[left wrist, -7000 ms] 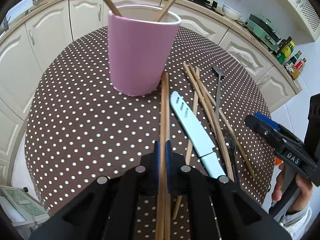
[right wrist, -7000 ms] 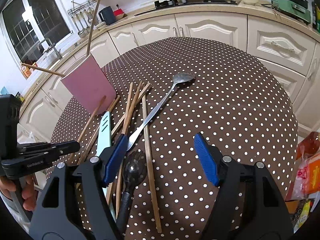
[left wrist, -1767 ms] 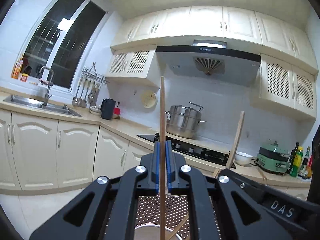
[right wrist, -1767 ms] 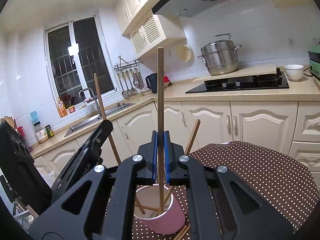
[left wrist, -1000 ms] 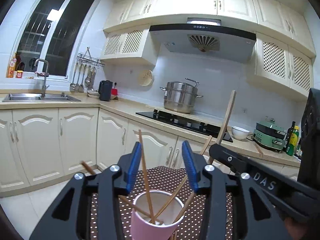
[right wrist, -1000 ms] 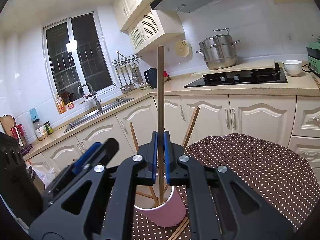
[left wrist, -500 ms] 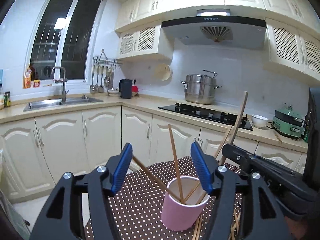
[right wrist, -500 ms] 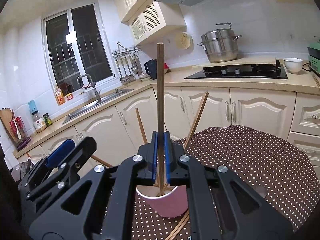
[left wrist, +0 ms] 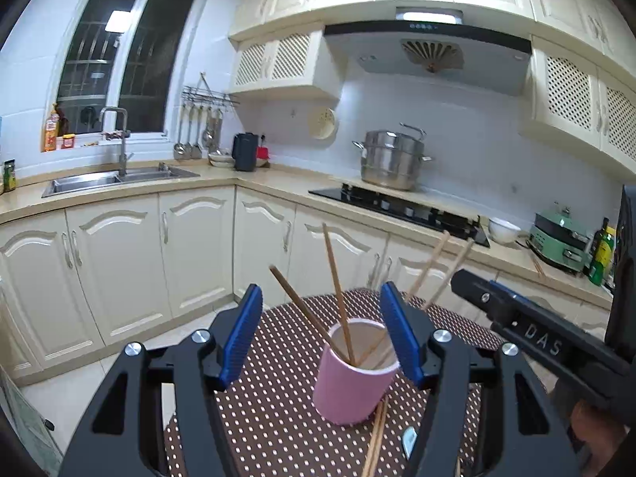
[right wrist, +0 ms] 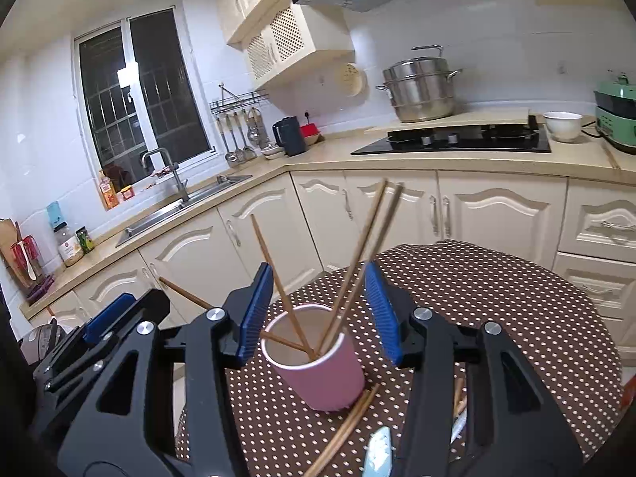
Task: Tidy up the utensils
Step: 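Move both open tools back down to the chopstick pile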
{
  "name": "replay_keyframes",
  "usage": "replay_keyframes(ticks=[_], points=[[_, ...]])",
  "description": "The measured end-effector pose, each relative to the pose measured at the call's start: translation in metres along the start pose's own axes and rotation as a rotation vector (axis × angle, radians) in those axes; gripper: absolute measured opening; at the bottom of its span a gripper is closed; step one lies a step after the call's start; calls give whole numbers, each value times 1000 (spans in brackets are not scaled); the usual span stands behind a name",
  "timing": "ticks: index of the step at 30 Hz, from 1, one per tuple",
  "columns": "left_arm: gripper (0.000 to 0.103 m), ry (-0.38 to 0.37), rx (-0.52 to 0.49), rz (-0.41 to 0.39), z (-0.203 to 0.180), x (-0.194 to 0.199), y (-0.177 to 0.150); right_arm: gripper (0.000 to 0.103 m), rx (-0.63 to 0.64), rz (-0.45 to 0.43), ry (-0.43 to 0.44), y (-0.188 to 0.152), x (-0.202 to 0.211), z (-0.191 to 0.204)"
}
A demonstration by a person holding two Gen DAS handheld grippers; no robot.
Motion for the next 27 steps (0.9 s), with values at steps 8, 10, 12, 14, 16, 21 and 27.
replay_keyframes(ticks=[8, 10, 12, 14, 16, 21, 27], points=[[61, 19, -127, 381, -5, -31, -50, 53, -20, 110, -31, -31, 20, -31], [61, 65, -196, 448, -3, -40, -70, 54, -29, 149, -34, -43, 23, -39], [61, 74, -252, 537, -2, -50, -91, 54, -32, 198, -33, -57, 24, -46], [61, 64, -263, 614, 0, -57, -107, 54, -39, 239, -33, -68, 23, -49], [61, 87, -284, 671, 3, -65, -124, 54, -44, 285, -32, -83, 23, -53], [61, 132, -304, 746, 10, -80, -147, 55, -62, 356, -29, -107, 22, -62], [61, 156, -332, 771, 12, -92, -158, 56, -89, 404, -23, -130, 21, -72]])
Point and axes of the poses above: each gripper's, at about its wrist camera, not at the fingertips, and x roughly against the way its jaws point, z to its left, y to its top, the point moved 4 cm from there along -x, roughly the way its jaws point, and after that the axes turned 15 degrees about x, right-handed, at the moved point
